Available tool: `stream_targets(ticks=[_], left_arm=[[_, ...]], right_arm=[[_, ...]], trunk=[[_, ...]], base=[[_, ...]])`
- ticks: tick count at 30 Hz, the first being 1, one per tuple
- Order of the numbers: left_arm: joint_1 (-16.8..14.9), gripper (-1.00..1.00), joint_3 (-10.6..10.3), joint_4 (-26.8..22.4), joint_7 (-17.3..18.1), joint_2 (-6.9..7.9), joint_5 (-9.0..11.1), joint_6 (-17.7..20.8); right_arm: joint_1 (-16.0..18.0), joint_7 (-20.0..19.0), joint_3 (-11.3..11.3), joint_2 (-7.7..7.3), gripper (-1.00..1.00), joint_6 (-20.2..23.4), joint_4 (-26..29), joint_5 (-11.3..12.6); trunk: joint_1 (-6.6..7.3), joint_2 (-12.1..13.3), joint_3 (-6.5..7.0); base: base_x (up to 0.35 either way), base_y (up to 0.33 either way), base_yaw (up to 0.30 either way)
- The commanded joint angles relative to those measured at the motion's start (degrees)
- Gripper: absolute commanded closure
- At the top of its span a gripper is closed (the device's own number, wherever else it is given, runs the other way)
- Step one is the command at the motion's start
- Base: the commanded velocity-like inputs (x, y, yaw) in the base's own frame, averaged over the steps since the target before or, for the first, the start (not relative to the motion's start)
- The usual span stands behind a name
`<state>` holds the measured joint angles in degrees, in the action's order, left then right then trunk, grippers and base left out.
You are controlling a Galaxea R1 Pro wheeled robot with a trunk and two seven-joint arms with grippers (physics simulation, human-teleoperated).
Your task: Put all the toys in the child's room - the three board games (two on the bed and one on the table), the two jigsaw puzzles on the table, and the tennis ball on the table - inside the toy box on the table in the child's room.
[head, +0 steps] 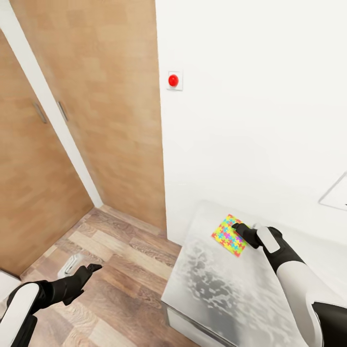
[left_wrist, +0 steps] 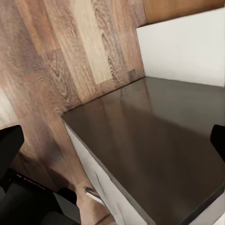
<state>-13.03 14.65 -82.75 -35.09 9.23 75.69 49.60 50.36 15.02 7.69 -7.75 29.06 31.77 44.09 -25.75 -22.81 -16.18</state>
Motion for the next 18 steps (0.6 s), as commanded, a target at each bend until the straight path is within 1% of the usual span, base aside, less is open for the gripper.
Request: stream_targets(ticks=[1, 3, 6, 16, 18], left_arm=[[-0.07, -1.00, 0.03, -0.05, -0.59, 0.00, 0.56, 0.14], [-0.07, -1.00, 0.03, -0.05, -0.59, 0.00, 0.58, 0.14], [-0.07, -1.00, 0.02, -0.05, -0.59, 0.00, 0.59, 0.14], [-0.07, -1.00, -0.01, -0.05, -0.59, 0.00, 0.60, 0.14], [-0.07, -1.00, -0.05, -0.05, -0.59, 0.00, 0.60, 0.14]], right_arm=[[0.01, 0.47, 0.05, 0.00, -1.00, 0.20, 0.13, 0.63], [0.01, 0.36, 0.05, -0.01, -1.00, 0.20, 0.13, 0.62], [0.00, 0.15, 0.05, -0.05, -1.00, 0.20, 0.19, 0.63], [-0.06, -0.08, 0.05, -0.04, -1.00, 0.17, 0.74, 0.64], [-0.07, -0.08, 0.06, -0.06, -1.00, 0.18, 0.75, 0.64]], trunk=[[-0.03, -0.11, -0.06], [-0.03, -0.11, -0.01], [-0.03, -0.11, 0.03], [-0.03, -0.11, 0.03], [-0.03, -0.11, 0.03]], base=[[0.000, 0.000, 0.264], [0.000, 0.000, 0.190], [0.000, 0.000, 0.083], [0.000, 0.000, 0.005], [0.000, 0.136, 0.000]])
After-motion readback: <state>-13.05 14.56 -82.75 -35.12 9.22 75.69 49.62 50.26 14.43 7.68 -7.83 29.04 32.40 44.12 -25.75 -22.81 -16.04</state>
